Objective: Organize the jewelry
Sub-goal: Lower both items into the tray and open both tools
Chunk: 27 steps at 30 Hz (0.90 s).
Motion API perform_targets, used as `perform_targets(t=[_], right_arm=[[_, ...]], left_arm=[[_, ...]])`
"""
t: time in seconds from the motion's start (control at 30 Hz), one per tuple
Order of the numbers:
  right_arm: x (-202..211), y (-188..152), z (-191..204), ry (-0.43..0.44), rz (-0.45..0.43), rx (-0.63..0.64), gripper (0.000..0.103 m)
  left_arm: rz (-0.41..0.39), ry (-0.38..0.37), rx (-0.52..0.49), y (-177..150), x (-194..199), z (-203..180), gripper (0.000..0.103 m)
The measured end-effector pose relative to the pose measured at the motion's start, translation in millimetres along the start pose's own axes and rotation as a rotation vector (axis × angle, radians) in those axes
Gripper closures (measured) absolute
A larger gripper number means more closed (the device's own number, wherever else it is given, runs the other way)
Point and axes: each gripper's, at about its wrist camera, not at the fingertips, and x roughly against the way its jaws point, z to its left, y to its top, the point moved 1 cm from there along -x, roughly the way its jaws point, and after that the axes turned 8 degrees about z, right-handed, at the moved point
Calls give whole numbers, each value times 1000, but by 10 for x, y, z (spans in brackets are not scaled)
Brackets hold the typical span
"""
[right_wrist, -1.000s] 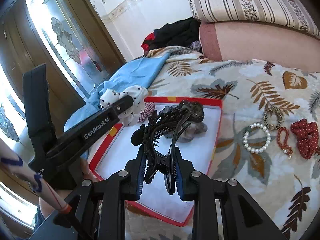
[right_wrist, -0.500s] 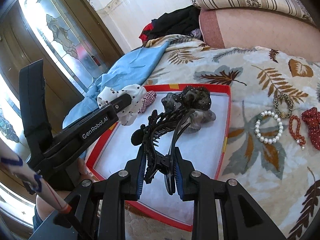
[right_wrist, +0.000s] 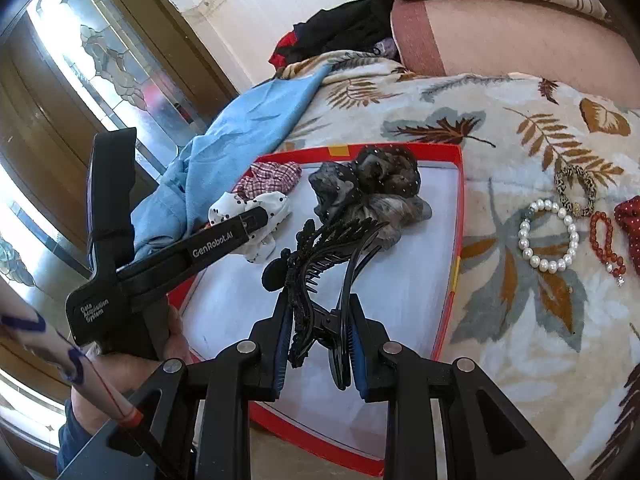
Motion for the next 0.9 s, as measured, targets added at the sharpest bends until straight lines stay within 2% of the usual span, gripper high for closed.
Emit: perform_targets(t=[0.13, 0.63, 0.9], right_arm=[[-48, 12, -43, -8, 11, -2, 75], [-309, 277, -222, -92, 23, -10, 74], [-329, 277, -255, -128, 20, -2, 72]], left_arm=[[33, 18, -14, 37, -111, -62, 77], [73, 35, -1, 81, -219, -72, 66], [79, 36, 9, 81, -220, -47, 51]])
